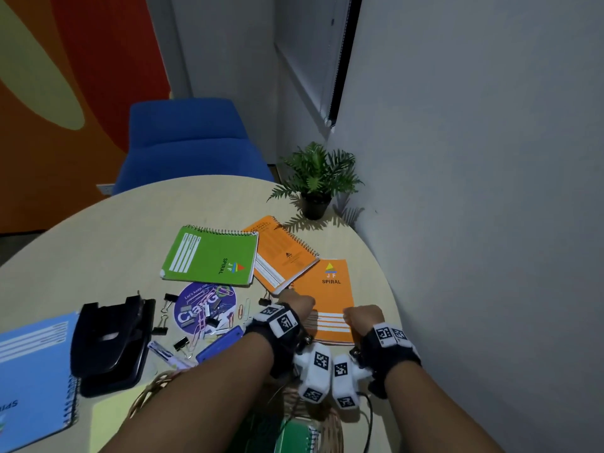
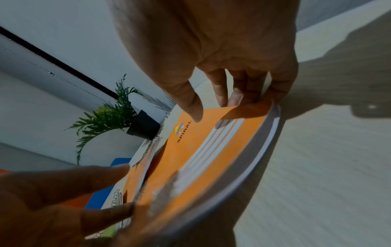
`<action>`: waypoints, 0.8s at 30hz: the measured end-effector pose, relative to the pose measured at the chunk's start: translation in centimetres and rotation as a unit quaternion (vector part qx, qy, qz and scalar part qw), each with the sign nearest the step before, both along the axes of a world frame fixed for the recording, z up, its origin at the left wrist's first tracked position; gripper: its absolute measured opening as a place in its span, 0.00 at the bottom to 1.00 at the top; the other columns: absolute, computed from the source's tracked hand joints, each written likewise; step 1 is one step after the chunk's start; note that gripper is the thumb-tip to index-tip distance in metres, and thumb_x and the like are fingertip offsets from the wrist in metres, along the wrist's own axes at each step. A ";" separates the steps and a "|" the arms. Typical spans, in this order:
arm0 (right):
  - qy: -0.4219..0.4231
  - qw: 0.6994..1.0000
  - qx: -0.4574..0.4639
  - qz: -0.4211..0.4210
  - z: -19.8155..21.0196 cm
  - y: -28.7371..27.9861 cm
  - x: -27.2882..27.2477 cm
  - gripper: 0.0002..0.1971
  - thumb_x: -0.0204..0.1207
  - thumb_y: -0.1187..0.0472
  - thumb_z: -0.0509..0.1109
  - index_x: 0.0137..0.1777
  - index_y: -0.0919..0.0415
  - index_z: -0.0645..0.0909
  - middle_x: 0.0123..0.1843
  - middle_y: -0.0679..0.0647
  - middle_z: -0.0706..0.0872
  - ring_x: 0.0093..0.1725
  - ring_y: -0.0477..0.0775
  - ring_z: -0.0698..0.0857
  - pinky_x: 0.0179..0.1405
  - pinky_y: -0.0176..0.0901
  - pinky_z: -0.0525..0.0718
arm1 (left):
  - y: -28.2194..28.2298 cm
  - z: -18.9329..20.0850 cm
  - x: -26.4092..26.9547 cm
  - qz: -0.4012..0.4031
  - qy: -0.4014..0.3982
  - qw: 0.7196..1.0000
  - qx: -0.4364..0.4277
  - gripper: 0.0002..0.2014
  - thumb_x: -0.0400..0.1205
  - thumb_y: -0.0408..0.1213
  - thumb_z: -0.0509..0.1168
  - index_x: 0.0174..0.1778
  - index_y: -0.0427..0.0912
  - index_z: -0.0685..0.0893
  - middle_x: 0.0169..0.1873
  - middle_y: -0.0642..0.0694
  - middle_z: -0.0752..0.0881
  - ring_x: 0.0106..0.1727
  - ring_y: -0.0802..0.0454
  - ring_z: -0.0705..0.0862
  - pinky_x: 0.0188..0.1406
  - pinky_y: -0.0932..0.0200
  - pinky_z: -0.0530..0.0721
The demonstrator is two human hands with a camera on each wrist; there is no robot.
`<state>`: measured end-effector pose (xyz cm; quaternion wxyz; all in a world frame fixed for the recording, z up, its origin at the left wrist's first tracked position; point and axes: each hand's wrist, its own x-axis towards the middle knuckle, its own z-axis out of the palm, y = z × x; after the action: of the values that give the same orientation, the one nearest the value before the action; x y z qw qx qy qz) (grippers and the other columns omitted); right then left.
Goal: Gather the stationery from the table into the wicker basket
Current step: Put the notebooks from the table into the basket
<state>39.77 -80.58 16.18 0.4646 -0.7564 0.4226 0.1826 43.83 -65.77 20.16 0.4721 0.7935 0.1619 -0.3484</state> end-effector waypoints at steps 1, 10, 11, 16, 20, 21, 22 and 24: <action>0.012 0.999 0.006 0.039 -0.4 -0.3 0.1 0.04 0.80 0.62 0.66 0.49 0.62 0.80 0.53 0.63 0.86 0.51 0.62 0.85 0.47 0.45 0.76 | 0.2 0.4 0.0 -0.025 -0.006 1.000 0.010 0.08 0.79 0.33 0.65 0.39 0.33 0.74 0.32 0.43 0.75 0.31 0.47 0.75 0.35 0.56 0.75; -0.075 0.979 0.147 -0.122 4.3 -1.6 -6.0 0.15 0.77 0.57 0.72 0.54 0.71 0.84 0.44 0.65 0.89 0.37 0.60 0.89 0.37 0.49 0.88 | 3.0 4.3 -4.7 -0.054 0.037 0.971 -0.229 0.12 0.79 0.32 0.64 0.57 0.30 0.80 0.52 0.31 0.83 0.40 0.43 0.81 0.53 0.43 0.82; -0.096 0.970 0.195 -0.113 4.9 -1.6 -7.1 0.10 0.80 0.60 0.69 0.53 0.68 0.83 0.39 0.62 0.90 0.30 0.55 0.89 0.30 0.43 0.88 | 4.1 4.9 -5.7 -0.070 0.040 0.967 -0.241 0.15 0.77 0.34 0.67 0.57 0.31 0.79 0.52 0.30 0.83 0.38 0.43 0.81 0.47 0.45 0.82; -0.200 0.921 0.332 0.024 9.9 0.0 -10.4 0.21 0.75 0.63 0.74 0.68 0.62 0.77 0.53 0.62 0.91 0.40 0.53 0.93 0.36 0.42 0.92 | 11.3 8.6 -10.9 -0.114 -0.018 0.957 -0.265 0.18 0.77 0.34 0.71 0.57 0.27 0.75 0.32 0.42 0.85 0.28 0.52 0.83 0.35 0.55 0.84; -0.210 0.918 0.255 0.219 12.0 3.9 -10.7 0.27 0.71 0.61 0.78 0.70 0.52 0.76 0.54 0.53 0.90 0.50 0.51 0.91 0.48 0.46 0.89 | 17.4 10.5 -14.4 0.042 -0.106 0.958 -0.263 0.06 0.80 0.29 0.66 0.49 0.42 0.76 0.39 0.36 0.85 0.45 0.43 0.85 0.55 0.44 0.86; -0.206 0.915 0.219 0.270 12.3 5.1 -10.5 0.23 0.77 0.69 0.71 0.70 0.51 0.76 0.54 0.51 0.89 0.54 0.51 0.89 0.53 0.50 0.87 | 19.0 10.4 -15.0 0.088 -0.120 0.957 -0.247 0.10 0.80 0.30 0.65 0.51 0.49 0.76 0.39 0.38 0.85 0.46 0.43 0.85 0.52 0.48 0.88; -0.205 0.907 0.189 0.317 12.2 6.4 -10.4 0.23 0.80 0.75 0.66 0.69 0.51 0.75 0.54 0.49 0.87 0.57 0.52 0.86 0.58 0.54 0.83 | 20.6 10.2 -15.7 0.102 -0.133 0.962 -0.217 0.15 0.80 0.30 0.65 0.56 0.54 0.75 0.40 0.41 0.85 0.48 0.43 0.86 0.49 0.52 0.89; -0.183 0.885 0.134 0.407 11.3 9.2 -10.5 0.24 0.81 0.77 0.61 0.68 0.50 0.74 0.55 0.48 0.84 0.61 0.55 0.82 0.60 0.57 0.81 | 23.6 8.7 -17.3 0.048 -0.154 0.979 -0.124 0.21 0.81 0.32 0.65 0.64 0.60 0.71 0.49 0.45 0.85 0.51 0.46 0.86 0.51 0.50 0.88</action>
<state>29.29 -71.36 27.48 0.5153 -0.8124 -0.0438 0.2694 26.49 -42.15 28.81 0.6020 0.7644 0.0810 -0.2162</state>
